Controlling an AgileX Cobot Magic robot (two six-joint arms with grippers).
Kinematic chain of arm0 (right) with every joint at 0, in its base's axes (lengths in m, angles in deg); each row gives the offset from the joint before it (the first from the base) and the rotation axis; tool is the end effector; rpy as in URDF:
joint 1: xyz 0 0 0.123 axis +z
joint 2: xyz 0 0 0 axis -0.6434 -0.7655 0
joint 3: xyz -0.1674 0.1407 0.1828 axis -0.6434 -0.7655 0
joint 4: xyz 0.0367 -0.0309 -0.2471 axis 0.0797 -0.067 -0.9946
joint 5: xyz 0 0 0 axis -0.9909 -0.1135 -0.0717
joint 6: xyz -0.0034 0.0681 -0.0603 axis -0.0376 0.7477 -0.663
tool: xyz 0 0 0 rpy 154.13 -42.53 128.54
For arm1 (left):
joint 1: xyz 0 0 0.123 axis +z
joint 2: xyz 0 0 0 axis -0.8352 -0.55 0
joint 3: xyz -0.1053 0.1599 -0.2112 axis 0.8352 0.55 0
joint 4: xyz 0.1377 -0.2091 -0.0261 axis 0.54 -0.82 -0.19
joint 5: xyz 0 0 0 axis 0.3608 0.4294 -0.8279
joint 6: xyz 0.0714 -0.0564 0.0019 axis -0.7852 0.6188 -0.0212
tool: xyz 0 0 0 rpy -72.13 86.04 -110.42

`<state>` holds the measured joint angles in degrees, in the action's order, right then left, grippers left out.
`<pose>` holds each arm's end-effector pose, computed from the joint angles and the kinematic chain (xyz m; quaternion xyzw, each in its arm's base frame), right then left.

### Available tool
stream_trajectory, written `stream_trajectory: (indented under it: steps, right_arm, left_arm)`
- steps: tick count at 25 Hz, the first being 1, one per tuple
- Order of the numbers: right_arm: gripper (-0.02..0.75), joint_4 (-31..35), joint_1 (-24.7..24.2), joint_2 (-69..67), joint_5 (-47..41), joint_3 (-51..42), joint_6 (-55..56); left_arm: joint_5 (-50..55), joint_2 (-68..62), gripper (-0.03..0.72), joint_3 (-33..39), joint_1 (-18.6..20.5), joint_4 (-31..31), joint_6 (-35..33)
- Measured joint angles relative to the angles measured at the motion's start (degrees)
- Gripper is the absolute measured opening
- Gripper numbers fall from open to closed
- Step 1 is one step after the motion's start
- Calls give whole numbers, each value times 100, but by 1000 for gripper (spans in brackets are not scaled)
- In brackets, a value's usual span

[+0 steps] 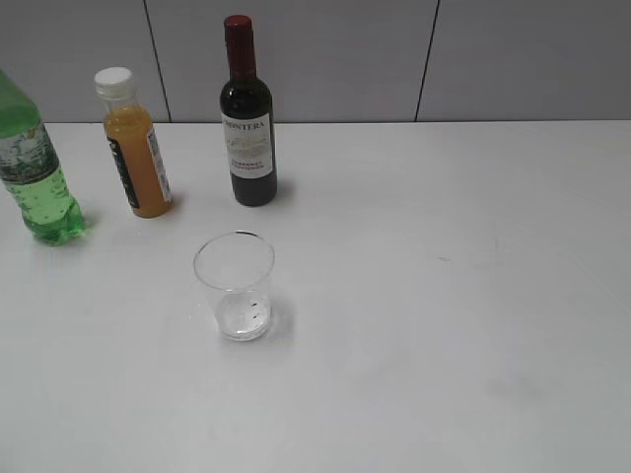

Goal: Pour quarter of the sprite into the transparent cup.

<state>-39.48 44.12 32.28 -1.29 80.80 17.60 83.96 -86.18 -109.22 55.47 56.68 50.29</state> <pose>0.0081 0.0058 0.2635 -0.0449 0.8412 0.0437 0.5370 0.0756 -0.0027 0.3043 0.0237 0.9391 -0.0050 0.3428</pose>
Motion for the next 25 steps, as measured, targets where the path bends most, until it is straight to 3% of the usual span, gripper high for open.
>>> stream_trajectory:
  steps: [9, 25]
  right_arm:
    - [594, 0, 0, 0, 0, 0, 0]
    - [594, 0, 0, 0, 0, 0, 0]
  left_arm:
    - [150, 1425, 588, 662, 0, 11, 0]
    - [-258, 3044, 587, 878, 0, 17, 0]
